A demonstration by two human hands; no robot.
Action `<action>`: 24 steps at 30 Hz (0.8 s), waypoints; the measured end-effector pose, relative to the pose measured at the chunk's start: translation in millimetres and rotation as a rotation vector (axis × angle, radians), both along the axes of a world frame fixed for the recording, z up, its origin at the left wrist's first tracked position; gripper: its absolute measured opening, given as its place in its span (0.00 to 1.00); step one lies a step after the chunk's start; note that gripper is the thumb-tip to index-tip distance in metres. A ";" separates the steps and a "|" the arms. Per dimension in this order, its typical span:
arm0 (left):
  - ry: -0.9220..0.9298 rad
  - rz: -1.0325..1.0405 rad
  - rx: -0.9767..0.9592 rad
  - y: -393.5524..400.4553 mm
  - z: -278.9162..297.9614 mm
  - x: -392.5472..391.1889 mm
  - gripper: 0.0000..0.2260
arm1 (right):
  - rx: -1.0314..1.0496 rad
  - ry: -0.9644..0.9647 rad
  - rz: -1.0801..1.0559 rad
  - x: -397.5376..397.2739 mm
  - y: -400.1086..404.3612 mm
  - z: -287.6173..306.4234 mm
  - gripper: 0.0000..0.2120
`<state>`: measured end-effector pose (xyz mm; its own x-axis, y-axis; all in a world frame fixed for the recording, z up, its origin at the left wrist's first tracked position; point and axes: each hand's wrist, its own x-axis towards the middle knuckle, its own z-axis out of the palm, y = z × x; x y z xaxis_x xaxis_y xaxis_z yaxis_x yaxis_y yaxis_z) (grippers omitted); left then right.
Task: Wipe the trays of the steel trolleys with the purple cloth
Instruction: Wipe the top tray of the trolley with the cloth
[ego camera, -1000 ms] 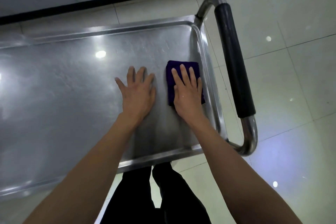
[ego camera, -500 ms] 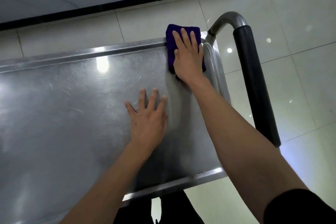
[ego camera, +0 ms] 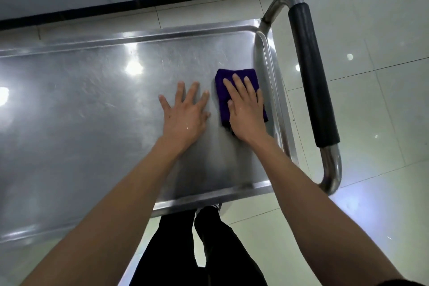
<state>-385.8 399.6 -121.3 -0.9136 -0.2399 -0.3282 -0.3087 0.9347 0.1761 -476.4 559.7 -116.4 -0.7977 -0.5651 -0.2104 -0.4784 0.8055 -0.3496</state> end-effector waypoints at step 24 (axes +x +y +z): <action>0.068 0.130 -0.007 8.3 11.2 29.8 0.27 | 0.091 0.034 0.063 189.0 95.6 -6.0 0.29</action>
<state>-356.0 407.9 -110.1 -0.8947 -0.3600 -0.2645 -0.4150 0.8889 0.1940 -287.5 655.3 -122.5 -0.7686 -0.5944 -0.2364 -0.5396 0.8009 -0.2596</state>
